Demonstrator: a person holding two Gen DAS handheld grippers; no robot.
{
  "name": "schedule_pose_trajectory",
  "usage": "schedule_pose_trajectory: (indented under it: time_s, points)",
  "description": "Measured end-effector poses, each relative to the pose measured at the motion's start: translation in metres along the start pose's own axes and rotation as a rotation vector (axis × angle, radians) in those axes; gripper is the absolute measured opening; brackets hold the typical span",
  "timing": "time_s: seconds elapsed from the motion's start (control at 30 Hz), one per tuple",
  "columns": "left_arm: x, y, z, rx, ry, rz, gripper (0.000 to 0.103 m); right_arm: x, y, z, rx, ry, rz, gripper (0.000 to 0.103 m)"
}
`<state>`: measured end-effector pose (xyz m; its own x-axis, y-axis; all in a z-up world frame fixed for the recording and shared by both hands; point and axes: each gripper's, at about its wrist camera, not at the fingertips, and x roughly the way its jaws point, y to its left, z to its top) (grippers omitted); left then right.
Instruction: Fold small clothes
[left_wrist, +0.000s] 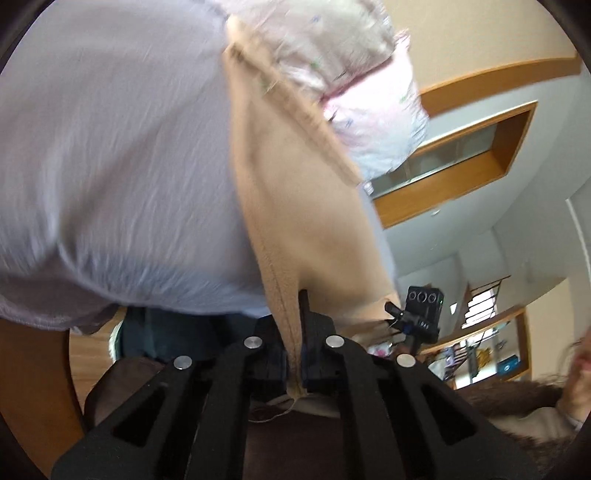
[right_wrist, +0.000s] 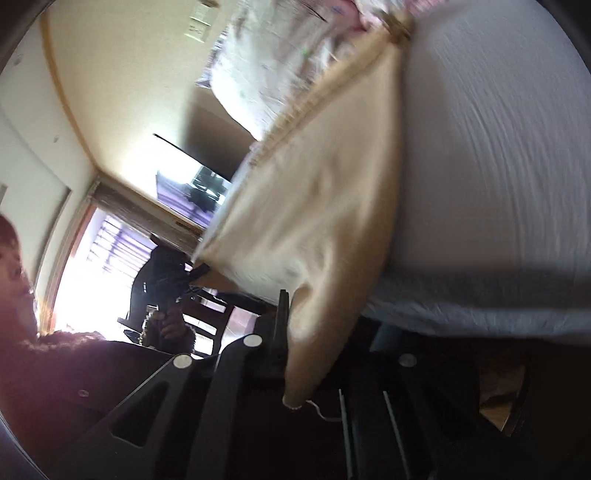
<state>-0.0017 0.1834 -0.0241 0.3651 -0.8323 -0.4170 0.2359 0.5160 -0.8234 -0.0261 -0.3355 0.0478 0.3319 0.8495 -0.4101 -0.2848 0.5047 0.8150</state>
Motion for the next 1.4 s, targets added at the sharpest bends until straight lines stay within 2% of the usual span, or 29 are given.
schedule_pose_trajectory:
  time_s: [0.13,0.23,0.3,0.37,0.4,0.43,0.57,0.63,0.77,0.83,0.87,0.9,0.93,1.0,1.07,1.1,1.13,1.17,1.23,1.33,1.4]
  points:
    - [-0.008,-0.032,0.044,0.090,-0.071,-0.027,0.004,-0.012,0.042,0.063,-0.150,-0.115,-0.003,0.006]
    - [0.001,-0.051,0.102,0.132,-0.140,-0.016,0.004,-0.009,0.057,0.128,-0.216,-0.224,-0.017,0.006]
    - [0.012,-0.054,0.150,0.129,-0.203,0.000,0.004,0.003,0.056,0.180,-0.211,-0.310,-0.026,0.006]
    - [0.030,-0.048,0.201,0.084,-0.246,0.018,0.004,0.023,0.040,0.224,-0.168,-0.355,-0.045,0.006]
    - [0.041,-0.043,0.223,0.067,-0.259,0.038,0.004,0.039,0.025,0.253,-0.120,-0.371,-0.075,0.006]
    - [0.057,-0.034,0.245,0.044,-0.265,0.069,0.004,0.050,0.006,0.269,-0.078,-0.373,-0.100,0.006]
    - [0.114,0.011,0.299,-0.067,-0.224,0.170,0.004,0.104,-0.074,0.318,0.128,-0.309,-0.250,0.006]
    - [0.132,0.029,0.309,-0.097,-0.193,0.223,0.004,0.120,-0.100,0.322,0.197,-0.286,-0.283,0.006]
    - [0.141,0.041,0.320,-0.111,-0.202,0.236,0.004,0.133,-0.118,0.332,0.244,-0.286,-0.324,0.006]
    - [0.141,0.048,0.324,-0.135,-0.226,0.224,0.004,0.140,-0.121,0.343,0.279,-0.268,-0.364,0.018]
    - [0.139,0.051,0.324,-0.151,-0.232,0.211,0.004,0.143,-0.124,0.348,0.298,-0.261,-0.407,0.054]
    - [0.139,0.056,0.326,-0.176,-0.236,0.190,0.004,0.143,-0.125,0.351,0.305,-0.274,-0.429,0.084]
    - [0.137,0.060,0.327,-0.208,-0.239,0.163,0.004,0.139,-0.123,0.354,0.301,-0.308,-0.425,0.086]
    - [0.128,0.064,0.328,-0.253,-0.257,0.122,0.005,0.125,-0.113,0.355,0.282,-0.358,-0.358,0.086]
    - [0.109,0.055,0.323,-0.229,-0.308,0.116,0.010,0.116,-0.102,0.349,0.261,-0.358,-0.318,0.086]
    - [0.102,0.050,0.323,-0.214,-0.326,0.117,0.032,0.114,-0.096,0.344,0.243,-0.340,-0.312,0.086]
    - [0.092,0.045,0.322,-0.194,-0.349,0.127,0.071,0.113,-0.089,0.335,0.221,-0.315,-0.311,0.086]
    - [0.079,0.037,0.318,-0.170,-0.381,0.161,0.083,0.112,-0.084,0.326,0.205,-0.293,-0.309,0.086]
    - [0.070,0.032,0.313,-0.139,-0.366,0.194,0.087,0.112,-0.081,0.310,0.191,-0.254,-0.331,0.087]
    - [0.075,0.029,0.299,-0.122,-0.253,0.274,0.087,0.122,-0.094,0.290,0.193,-0.169,-0.448,0.091]
    - [0.082,0.032,0.283,-0.120,-0.163,0.316,0.086,0.122,-0.087,0.284,0.135,-0.204,-0.449,0.091]
